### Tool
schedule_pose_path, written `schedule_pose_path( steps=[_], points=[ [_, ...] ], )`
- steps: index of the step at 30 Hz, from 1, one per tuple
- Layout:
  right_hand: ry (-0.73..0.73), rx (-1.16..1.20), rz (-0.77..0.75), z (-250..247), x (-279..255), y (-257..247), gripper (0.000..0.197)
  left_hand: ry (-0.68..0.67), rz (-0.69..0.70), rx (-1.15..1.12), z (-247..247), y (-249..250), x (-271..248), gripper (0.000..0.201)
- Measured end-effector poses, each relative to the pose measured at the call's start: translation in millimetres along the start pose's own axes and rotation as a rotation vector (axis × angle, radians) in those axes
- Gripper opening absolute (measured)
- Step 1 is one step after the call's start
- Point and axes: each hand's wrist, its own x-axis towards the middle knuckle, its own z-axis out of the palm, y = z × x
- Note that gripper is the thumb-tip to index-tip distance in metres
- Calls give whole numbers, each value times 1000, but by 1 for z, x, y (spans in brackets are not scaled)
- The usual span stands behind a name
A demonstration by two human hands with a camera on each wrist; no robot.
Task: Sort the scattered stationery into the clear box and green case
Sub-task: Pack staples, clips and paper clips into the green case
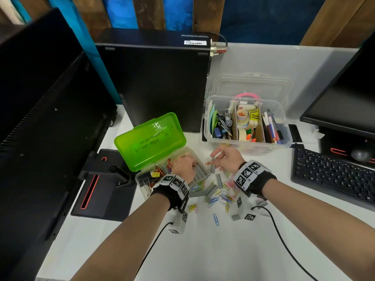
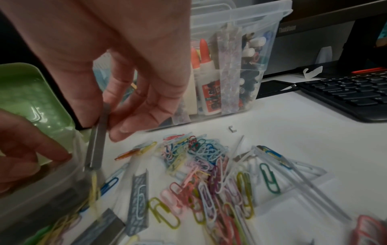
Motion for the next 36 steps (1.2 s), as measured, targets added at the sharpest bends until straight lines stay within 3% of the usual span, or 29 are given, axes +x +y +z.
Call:
schedule_pose_path(
  steps=[7,16,24,31,36],
  points=[
    [7,-216,-180,25,12,-22,14,-6,3,-22,-3,-2,-4,30],
    [-16,-459,-207,14,9,-21,14,24,71,-61,-4,-7,-10,25],
    [48,-471,-199,4,-14,17,13,19,81,-19,-8,-7,-12,23],
    [83,-309,-266,13,-3,-12,12,-19,68,27,-10,-6,-16,29],
    [7,-474,-323,30,9,-25,13,-82,40,26,-6,-8,-18,40]
  ],
)
